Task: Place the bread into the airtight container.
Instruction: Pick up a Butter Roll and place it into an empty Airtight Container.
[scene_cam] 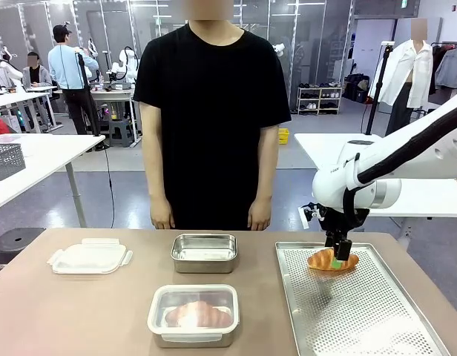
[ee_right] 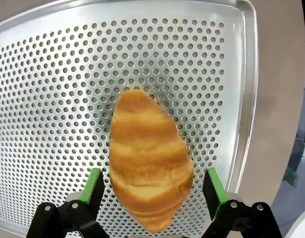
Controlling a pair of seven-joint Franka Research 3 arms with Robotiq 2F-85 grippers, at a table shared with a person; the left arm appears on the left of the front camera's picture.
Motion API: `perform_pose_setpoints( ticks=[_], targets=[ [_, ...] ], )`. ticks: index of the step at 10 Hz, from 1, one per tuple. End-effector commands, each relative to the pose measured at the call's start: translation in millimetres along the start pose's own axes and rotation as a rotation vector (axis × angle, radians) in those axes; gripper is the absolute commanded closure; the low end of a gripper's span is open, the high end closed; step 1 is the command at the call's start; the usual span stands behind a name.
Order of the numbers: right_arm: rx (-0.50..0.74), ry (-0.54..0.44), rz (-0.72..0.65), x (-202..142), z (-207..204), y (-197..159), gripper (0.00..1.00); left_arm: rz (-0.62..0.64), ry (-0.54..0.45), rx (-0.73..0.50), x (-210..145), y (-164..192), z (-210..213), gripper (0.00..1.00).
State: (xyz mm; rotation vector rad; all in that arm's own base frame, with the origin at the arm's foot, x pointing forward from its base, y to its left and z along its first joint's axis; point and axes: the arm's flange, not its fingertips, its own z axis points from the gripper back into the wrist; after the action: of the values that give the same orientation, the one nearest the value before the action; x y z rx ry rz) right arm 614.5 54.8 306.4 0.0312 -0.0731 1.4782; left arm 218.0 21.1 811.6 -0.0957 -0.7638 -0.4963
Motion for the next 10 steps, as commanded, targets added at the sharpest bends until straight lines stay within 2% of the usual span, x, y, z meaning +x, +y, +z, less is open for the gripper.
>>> perform_pose_setpoints(
  ticks=[1,5,6,7,8,9,10],
  targets=[
    [0.005,0.007,-0.030,0.2,-6.1,-10.9,0.00,-0.001,0.000,0.002,0.8,-0.4,0.6,0.00],
    [0.004,0.010,-0.051,-4.0,-18.9,-13.8,0.00,-0.001,0.000,0.002,0.8,-0.4,0.6,0.00],
    [0.001,-0.003,-0.056,-4.4,-19.1,-13.2,0.07,-0.001,0.000,0.002,0.8,-0.4,0.6,0.00],
    [0.002,0.006,-0.049,-4.7,-19.0,-12.4,0.20,-0.001,0.000,0.002,0.8,-0.4,0.6,0.00],
    [0.002,0.009,-0.051,-4.8,-18.6,-12.5,0.27,-0.001,0.000,0.002,0.8,-0.4,0.6,0.00],
    [0.005,0.016,-0.047,-3.9,-17.6,-11.4,0.40,-0.001,0.000,0.002,0.8,-0.4,0.6,0.00],
    [0.000,0.019,-0.052,-3.6,-13.4,-10.4,0.47,-0.001,0.000,0.002,0.8,-0.4,0.6,0.00]
  ],
)
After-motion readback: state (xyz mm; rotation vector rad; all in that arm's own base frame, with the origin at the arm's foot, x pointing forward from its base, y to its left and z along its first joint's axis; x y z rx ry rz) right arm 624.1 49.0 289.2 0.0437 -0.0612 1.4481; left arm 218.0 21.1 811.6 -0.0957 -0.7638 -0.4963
